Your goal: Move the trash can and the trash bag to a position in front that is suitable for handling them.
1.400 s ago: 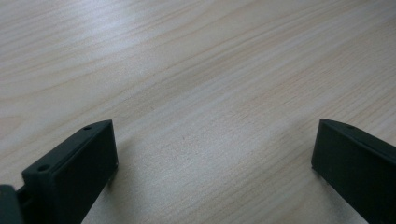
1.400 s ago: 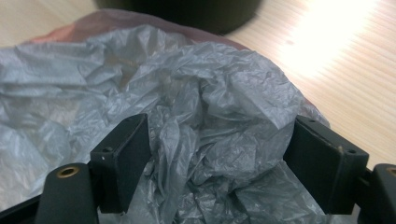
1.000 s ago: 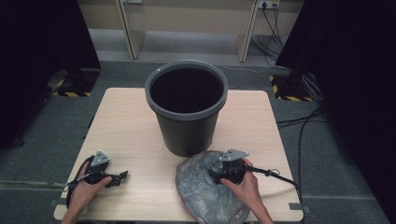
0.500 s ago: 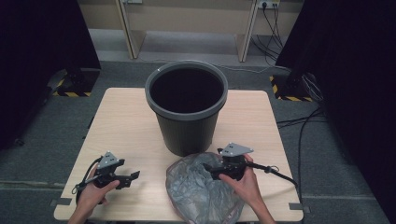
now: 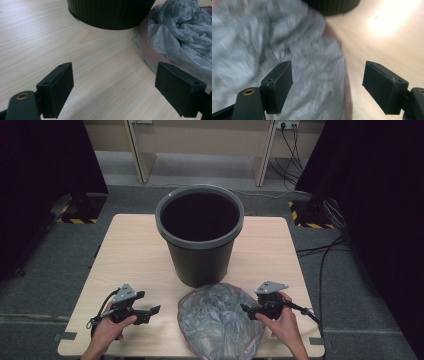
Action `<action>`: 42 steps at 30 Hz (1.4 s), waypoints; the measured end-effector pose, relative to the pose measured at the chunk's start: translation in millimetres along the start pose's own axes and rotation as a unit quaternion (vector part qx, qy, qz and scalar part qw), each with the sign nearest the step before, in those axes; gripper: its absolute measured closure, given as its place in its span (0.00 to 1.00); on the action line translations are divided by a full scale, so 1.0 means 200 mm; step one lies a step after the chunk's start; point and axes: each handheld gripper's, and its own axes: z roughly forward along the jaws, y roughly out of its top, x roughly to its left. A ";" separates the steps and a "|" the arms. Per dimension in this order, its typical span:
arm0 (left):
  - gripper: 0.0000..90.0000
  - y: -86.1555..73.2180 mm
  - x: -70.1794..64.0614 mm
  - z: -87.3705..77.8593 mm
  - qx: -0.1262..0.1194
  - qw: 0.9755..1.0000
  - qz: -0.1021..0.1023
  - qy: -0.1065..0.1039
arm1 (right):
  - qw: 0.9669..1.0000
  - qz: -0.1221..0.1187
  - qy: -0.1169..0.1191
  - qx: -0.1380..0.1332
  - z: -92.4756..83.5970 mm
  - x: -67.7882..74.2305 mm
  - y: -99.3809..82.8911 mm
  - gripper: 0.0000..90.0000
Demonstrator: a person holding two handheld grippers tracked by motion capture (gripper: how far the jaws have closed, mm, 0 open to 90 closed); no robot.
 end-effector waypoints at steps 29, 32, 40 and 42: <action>0.17 -0.03 -0.08 0.06 0.028 0.999 0.011 -0.036 | 0.994 -0.024 0.051 -0.090 0.10 0.12 0.25 0.29; 0.17 -0.03 -0.09 0.08 0.031 0.999 0.008 -0.034 | 0.994 -0.005 0.030 -0.100 0.07 0.06 0.24 0.28; 0.17 -0.05 -0.13 0.11 0.040 0.998 0.010 -0.049 | 0.994 0.024 -0.025 -0.106 0.05 -0.03 0.20 0.27; 0.17 -0.05 -0.13 0.13 0.045 0.998 0.013 -0.051 | 0.993 0.031 -0.021 -0.112 0.05 -0.05 0.20 0.27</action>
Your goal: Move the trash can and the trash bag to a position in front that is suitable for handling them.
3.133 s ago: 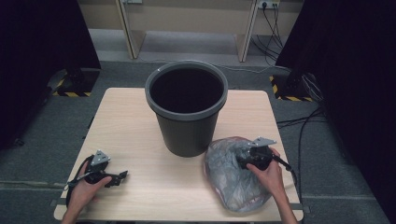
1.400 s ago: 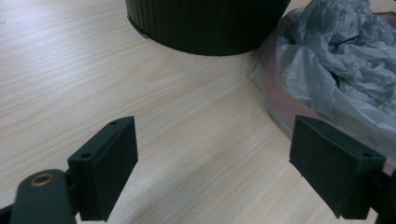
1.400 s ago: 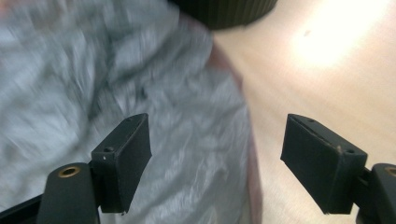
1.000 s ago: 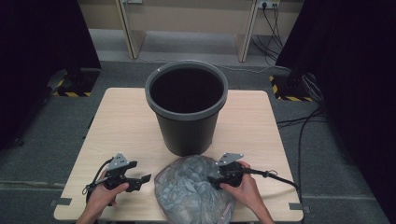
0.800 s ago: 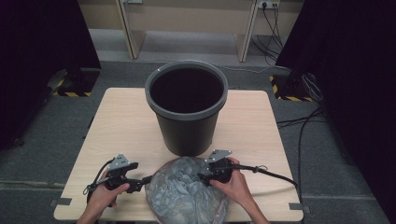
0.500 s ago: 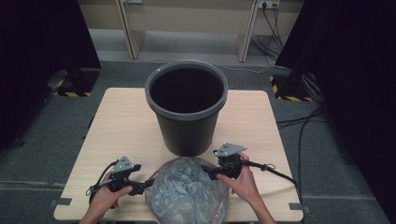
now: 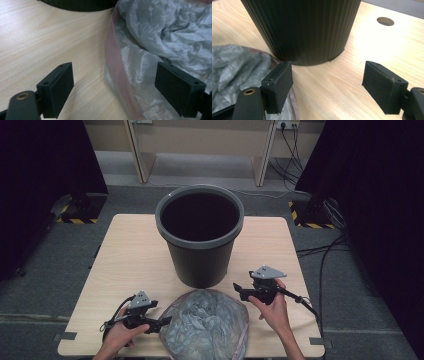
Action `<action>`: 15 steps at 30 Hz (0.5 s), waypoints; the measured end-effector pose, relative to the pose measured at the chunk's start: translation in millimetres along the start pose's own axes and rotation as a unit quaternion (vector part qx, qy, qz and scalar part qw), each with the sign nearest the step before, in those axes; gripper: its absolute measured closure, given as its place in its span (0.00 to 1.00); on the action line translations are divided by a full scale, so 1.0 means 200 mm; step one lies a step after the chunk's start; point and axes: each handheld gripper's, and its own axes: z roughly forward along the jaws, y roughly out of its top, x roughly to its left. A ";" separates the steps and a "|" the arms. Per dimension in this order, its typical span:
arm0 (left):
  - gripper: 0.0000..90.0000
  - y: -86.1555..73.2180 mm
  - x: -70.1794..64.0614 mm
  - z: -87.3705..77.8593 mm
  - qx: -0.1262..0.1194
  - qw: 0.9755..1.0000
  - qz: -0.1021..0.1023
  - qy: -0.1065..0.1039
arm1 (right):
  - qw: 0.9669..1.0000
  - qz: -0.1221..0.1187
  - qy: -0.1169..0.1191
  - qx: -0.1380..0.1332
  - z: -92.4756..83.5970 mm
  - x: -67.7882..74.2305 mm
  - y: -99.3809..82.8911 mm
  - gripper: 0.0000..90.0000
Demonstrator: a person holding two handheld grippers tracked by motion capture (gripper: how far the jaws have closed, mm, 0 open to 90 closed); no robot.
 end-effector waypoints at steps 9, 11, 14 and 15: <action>0.89 0.00 -0.01 0.02 -0.008 0.999 0.016 -0.030 | 1.000 0.009 -0.005 0.003 0.00 -0.04 -0.02 0.27; 0.98 -0.01 0.00 0.01 -0.015 0.999 0.015 -0.030 | 1.000 0.009 -0.004 0.000 0.00 -0.05 -0.02 0.27; 1.00 -0.01 0.05 -0.01 -0.020 0.999 0.000 -0.037 | 1.000 0.009 -0.006 0.000 0.00 -0.05 -0.02 0.27; 1.00 -0.01 0.07 -0.02 -0.022 0.999 -0.002 -0.036 | 1.000 0.008 -0.006 0.000 -0.01 -0.05 -0.02 0.27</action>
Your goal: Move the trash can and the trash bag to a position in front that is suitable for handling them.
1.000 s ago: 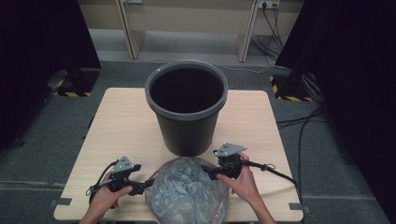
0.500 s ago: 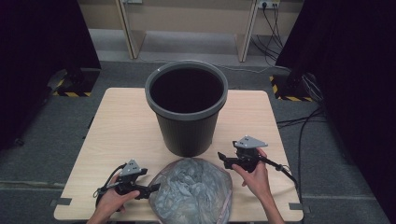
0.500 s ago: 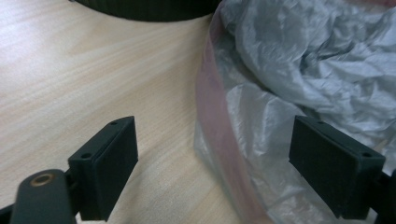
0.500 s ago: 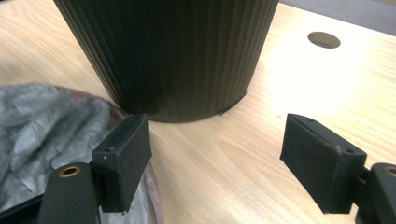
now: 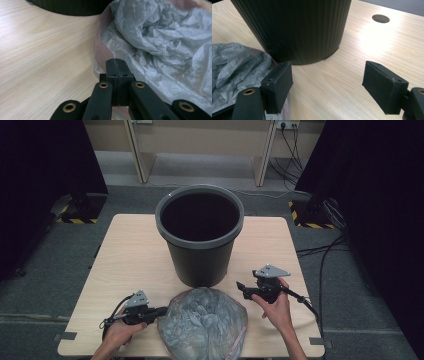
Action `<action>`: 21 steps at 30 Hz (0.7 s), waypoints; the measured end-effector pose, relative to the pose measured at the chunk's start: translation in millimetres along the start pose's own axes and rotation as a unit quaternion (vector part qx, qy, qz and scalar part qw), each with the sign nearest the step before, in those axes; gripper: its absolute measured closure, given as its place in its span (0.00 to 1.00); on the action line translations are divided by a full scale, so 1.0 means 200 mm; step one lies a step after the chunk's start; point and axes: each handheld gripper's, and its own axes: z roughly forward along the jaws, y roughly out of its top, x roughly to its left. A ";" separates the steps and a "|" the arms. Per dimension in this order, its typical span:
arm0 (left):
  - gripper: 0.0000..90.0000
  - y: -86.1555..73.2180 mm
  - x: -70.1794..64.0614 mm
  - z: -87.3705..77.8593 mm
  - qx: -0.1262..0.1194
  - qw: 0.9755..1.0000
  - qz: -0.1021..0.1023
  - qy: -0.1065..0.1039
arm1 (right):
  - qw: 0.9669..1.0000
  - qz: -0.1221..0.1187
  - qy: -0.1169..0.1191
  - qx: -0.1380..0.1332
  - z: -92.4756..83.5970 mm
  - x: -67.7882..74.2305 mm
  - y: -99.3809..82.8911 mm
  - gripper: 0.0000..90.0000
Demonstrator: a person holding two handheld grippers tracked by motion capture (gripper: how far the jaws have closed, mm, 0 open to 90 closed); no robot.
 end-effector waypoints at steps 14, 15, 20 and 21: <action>1.00 -0.04 0.40 -0.36 -0.031 0.984 -0.039 0.172 | 1.000 -0.016 -0.012 0.006 -0.01 -0.02 0.00 0.27; 0.99 -0.04 0.40 -0.36 -0.031 0.984 -0.039 0.172 | 1.000 -0.016 -0.012 0.006 -0.01 -0.02 0.00 0.27; 0.77 -0.01 0.41 -0.44 -0.057 0.977 -0.059 0.197 | 1.000 -0.003 -0.007 0.007 0.00 -0.05 -0.03 0.28; 0.65 0.01 0.39 -0.47 -0.061 0.974 -0.055 0.209 | 1.000 0.002 -0.007 0.009 0.00 -0.06 -0.04 0.27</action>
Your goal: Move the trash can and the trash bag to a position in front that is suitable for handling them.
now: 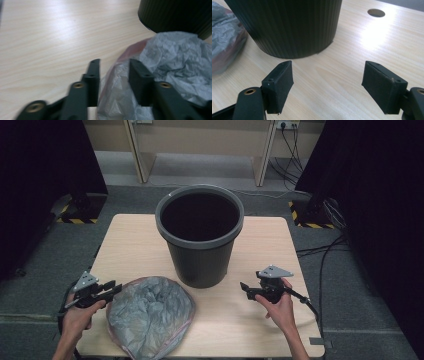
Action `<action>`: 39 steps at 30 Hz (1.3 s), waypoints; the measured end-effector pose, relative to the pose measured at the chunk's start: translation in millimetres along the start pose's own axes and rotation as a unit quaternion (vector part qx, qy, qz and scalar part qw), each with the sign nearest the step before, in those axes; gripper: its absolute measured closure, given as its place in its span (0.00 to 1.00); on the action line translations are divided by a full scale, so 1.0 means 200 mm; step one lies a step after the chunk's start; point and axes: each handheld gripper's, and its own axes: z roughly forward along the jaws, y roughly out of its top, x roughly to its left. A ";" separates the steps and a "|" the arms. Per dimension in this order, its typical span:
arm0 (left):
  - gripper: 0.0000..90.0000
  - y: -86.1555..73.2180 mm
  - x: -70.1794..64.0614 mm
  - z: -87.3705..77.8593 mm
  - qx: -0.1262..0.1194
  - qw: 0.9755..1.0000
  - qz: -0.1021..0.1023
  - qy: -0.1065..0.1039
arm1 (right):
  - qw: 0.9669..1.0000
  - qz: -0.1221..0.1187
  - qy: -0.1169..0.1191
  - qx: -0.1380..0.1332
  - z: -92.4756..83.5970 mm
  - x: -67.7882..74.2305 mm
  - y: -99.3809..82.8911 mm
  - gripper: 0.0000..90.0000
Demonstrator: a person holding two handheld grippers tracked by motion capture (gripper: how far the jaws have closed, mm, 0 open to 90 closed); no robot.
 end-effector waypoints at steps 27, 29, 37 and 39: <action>0.27 -0.18 -0.26 0.11 0.071 0.993 0.073 -0.060 | 0.998 0.040 -0.036 0.020 0.00 -0.10 -0.18 0.19; 0.26 -0.18 -0.24 0.15 0.083 0.993 0.080 -0.036 | 0.998 0.040 -0.037 0.023 0.01 -0.10 -0.19 0.18; 0.27 -0.10 -0.14 0.24 0.088 0.993 0.067 0.030 | 0.998 0.038 -0.037 0.029 0.03 -0.09 -0.19 0.19; 0.27 -0.07 -0.11 0.27 0.084 0.993 0.063 0.047 | 0.998 0.038 -0.038 0.029 0.03 -0.09 -0.19 0.19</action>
